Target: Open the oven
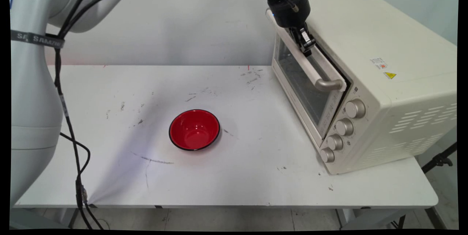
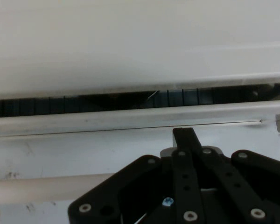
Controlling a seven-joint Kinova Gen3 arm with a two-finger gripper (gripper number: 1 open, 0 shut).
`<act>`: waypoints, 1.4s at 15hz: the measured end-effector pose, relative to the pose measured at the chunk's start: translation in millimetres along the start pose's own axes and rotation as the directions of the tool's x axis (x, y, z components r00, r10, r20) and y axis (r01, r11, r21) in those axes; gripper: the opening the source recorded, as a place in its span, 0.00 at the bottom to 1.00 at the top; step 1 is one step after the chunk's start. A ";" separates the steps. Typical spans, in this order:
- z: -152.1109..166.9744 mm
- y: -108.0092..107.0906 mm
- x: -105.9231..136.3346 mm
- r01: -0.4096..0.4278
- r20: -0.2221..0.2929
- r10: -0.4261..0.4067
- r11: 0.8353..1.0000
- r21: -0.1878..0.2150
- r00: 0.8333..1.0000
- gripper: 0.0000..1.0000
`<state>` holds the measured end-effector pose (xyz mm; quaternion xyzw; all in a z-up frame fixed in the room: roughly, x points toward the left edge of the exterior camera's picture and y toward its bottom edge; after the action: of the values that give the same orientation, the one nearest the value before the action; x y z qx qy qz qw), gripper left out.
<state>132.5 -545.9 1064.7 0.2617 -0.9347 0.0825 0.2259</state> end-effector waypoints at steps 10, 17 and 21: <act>-1.3 4.0 -48.1 -0.017 -0.015 0.017 1.000 -0.004 1.000 0.00; 4.9 -0.8 -93.2 -0.022 -0.070 0.023 1.000 0.007 0.997 0.00; 4.4 -2.8 -125.9 -0.031 -0.100 0.032 0.999 0.017 0.994 0.00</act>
<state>228.1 -492.6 1002.3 0.2442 -0.9254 0.1064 0.2694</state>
